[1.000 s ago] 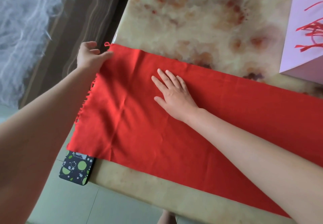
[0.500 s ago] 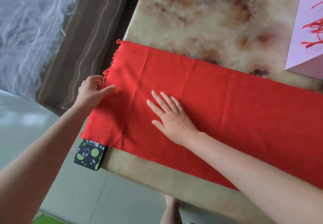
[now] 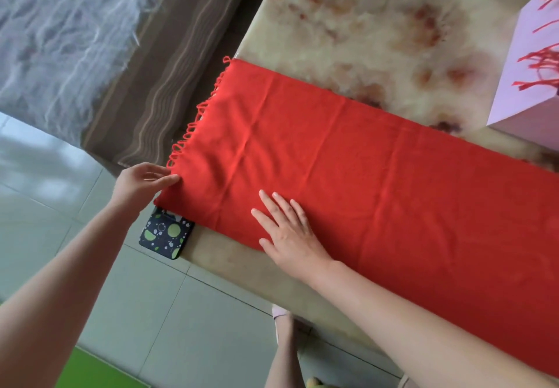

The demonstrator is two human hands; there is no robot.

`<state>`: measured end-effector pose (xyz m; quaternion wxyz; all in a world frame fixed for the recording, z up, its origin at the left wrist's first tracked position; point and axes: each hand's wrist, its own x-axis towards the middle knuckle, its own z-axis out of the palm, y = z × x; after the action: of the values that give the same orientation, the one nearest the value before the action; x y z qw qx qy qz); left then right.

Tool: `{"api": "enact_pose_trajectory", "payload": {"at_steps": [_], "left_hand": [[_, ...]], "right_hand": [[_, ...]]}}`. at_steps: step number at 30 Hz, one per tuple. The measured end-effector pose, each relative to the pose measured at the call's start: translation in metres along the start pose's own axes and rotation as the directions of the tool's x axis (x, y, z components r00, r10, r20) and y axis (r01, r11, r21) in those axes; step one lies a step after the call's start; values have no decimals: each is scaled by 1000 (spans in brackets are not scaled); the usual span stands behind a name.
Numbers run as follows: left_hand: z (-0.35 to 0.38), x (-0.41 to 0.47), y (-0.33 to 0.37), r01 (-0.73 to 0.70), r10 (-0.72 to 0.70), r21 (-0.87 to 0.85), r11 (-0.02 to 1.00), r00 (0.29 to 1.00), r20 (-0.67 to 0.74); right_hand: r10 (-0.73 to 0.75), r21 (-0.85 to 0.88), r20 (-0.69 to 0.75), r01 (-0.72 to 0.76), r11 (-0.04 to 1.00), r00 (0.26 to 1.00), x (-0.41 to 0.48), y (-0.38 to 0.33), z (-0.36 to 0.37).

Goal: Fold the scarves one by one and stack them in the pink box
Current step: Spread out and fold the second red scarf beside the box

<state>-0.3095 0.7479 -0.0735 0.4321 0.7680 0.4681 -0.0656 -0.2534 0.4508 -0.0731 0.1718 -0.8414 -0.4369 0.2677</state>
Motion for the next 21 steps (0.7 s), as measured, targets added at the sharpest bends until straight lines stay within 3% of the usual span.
{"api": "enact_pose_trajectory", "payload": {"at_steps": [7,11,14,17,21], "left_hand": [[6,-6,-7,-25,27,15,1000,992,-125],[12,-11,2,33,1,154,987,977,-214],[31,-38,34,-157,253,286,945,907,-338],[70,-76,67,-466,569,394,792,799,-198],[143,-132,84,-654,634,358,667,750,188]], "right_hand": [[0,-53,43,3,999,999,-14,2,3],[19,-50,41,-17,999,999,-28,8,1],[63,-59,-48,-66,996,997,-45,18,-3],[226,-75,-122,-236,969,967,-71,37,-8],[478,-20,-105,-483,876,872,-113,73,-22]]}}
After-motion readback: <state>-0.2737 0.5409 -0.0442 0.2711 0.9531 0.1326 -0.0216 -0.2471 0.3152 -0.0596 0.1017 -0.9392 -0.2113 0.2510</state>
